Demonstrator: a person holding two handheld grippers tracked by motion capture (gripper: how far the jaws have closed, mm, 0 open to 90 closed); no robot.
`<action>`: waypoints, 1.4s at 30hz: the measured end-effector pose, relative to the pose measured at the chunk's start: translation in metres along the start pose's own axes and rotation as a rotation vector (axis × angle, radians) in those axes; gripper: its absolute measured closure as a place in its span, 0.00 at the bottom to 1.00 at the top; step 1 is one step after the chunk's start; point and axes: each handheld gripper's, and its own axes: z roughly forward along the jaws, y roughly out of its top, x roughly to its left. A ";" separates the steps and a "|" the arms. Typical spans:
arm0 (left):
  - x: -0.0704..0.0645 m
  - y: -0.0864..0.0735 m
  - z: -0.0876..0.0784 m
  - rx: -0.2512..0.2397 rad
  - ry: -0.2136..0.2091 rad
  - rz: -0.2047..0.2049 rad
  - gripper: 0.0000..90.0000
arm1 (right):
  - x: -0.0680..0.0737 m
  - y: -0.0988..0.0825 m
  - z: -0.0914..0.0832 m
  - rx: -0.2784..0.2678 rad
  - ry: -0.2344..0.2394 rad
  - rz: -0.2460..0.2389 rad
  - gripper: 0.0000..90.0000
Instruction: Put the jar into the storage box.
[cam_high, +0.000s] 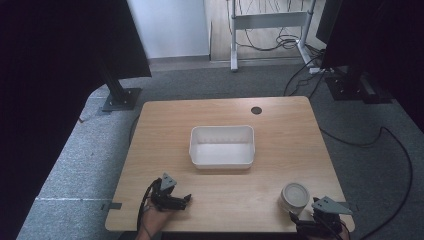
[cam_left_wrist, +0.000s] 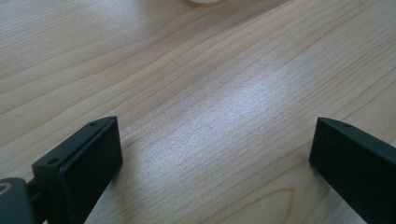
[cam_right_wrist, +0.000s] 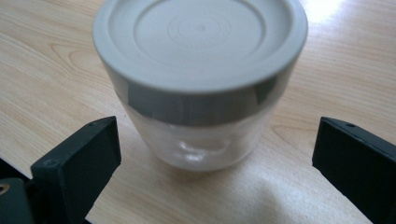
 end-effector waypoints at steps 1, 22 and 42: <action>0.000 0.000 0.000 0.000 0.000 0.001 0.02 | 0.001 0.001 0.001 -0.002 0.001 -0.001 0.01; 0.000 0.000 0.000 0.000 0.000 0.000 0.02 | 0.007 0.017 0.018 -0.006 0.008 -0.002 0.01; 0.000 0.000 0.000 0.000 0.000 0.000 0.02 | 0.011 0.023 0.031 0.024 -0.022 -0.012 0.10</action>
